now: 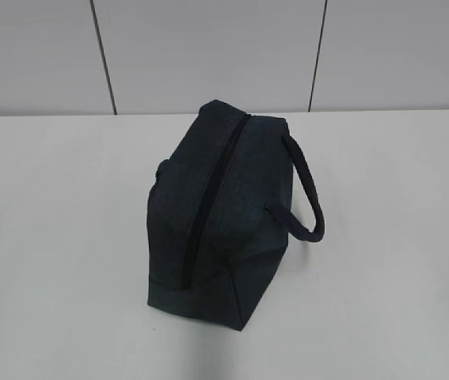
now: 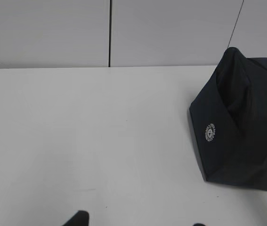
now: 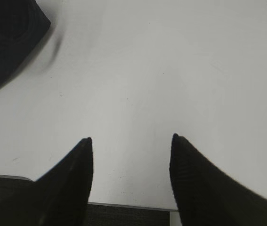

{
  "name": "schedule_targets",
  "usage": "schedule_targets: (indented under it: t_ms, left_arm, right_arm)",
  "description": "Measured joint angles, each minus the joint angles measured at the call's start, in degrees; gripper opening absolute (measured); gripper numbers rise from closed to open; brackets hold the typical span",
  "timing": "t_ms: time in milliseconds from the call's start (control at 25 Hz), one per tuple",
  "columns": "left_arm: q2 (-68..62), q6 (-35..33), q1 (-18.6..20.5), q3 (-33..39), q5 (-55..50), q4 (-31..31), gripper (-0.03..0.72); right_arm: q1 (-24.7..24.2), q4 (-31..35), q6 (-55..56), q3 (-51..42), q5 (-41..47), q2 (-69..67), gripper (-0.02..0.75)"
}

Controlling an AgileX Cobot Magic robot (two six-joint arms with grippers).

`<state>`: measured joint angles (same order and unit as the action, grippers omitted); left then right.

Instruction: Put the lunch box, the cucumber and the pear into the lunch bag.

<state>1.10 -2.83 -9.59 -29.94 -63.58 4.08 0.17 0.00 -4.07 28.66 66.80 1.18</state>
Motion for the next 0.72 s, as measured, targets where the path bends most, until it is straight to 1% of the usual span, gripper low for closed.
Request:
schedule_targets:
  t_ms: [320,720]
  left_arm:
    - [0.0,0.0,0.0,0.0,0.0,0.0,0.386]
    - [0.0,0.0,0.0,0.0,0.0,0.0,0.354]
  right_arm:
    - [0.0,0.0,0.0,0.0,-0.2,0.0,0.417]
    - [0.0,0.0,0.0,0.0,-0.5,0.0,0.417]
